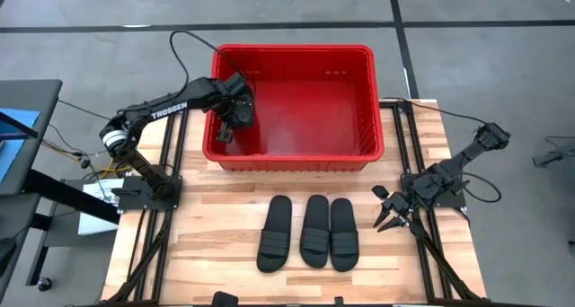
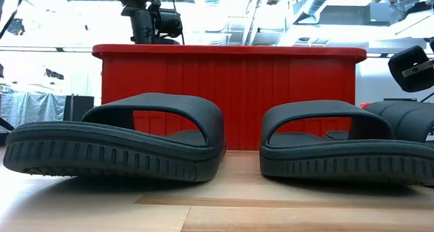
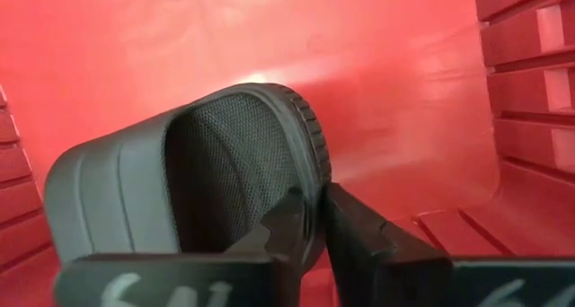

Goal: Pick and place slides into bin
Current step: Put the left black slide into the red bin

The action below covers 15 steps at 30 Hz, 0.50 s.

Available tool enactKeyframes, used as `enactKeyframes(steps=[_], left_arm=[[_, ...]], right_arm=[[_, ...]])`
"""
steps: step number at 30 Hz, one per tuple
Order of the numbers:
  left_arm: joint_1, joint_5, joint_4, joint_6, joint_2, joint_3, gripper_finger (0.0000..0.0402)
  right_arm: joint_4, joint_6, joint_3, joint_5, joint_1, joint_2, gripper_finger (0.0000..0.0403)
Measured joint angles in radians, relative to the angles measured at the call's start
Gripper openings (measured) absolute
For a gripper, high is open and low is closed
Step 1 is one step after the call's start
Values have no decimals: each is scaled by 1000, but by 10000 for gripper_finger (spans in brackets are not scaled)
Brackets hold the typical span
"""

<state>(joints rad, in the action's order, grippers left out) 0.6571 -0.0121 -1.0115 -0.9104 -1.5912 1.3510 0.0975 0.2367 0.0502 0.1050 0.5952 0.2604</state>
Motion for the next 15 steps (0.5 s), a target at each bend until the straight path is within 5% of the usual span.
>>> enactKeyframes(steps=[15], left_arm=[[0,2,4,14,0,0,74]], right_arm=[[0,0,0,0,0,0,66]])
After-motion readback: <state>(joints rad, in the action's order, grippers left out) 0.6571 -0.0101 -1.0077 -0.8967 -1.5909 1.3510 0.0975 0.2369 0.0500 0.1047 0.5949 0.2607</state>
